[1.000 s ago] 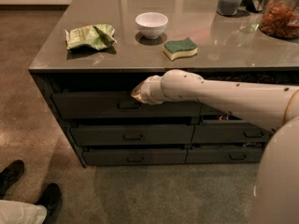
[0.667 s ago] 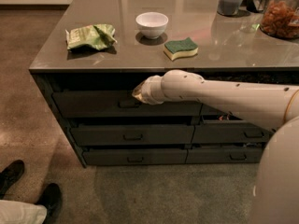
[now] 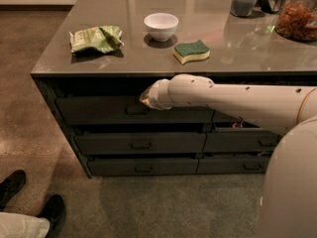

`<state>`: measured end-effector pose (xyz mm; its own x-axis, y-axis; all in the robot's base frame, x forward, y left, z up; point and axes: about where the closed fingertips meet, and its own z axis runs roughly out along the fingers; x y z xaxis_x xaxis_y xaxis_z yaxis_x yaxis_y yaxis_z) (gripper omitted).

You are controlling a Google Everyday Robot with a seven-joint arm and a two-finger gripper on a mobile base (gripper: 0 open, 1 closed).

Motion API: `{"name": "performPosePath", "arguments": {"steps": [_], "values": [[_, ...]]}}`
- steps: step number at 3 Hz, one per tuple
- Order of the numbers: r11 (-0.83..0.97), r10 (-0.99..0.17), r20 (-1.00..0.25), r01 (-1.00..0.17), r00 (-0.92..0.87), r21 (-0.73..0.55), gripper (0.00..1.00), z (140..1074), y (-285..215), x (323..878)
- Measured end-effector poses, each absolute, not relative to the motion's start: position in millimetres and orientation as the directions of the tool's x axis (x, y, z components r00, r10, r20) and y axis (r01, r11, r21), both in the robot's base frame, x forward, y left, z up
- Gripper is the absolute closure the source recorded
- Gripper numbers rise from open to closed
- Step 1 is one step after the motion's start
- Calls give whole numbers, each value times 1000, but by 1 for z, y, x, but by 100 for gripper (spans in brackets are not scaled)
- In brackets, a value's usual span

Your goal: Close top drawer

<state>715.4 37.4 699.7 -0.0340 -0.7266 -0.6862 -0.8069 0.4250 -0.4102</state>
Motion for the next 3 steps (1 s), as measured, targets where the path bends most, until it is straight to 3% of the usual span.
{"name": "performPosePath", "arguments": {"steps": [3], "values": [[437,-687,-726,-789,17,-432,100,693,27,681]]}}
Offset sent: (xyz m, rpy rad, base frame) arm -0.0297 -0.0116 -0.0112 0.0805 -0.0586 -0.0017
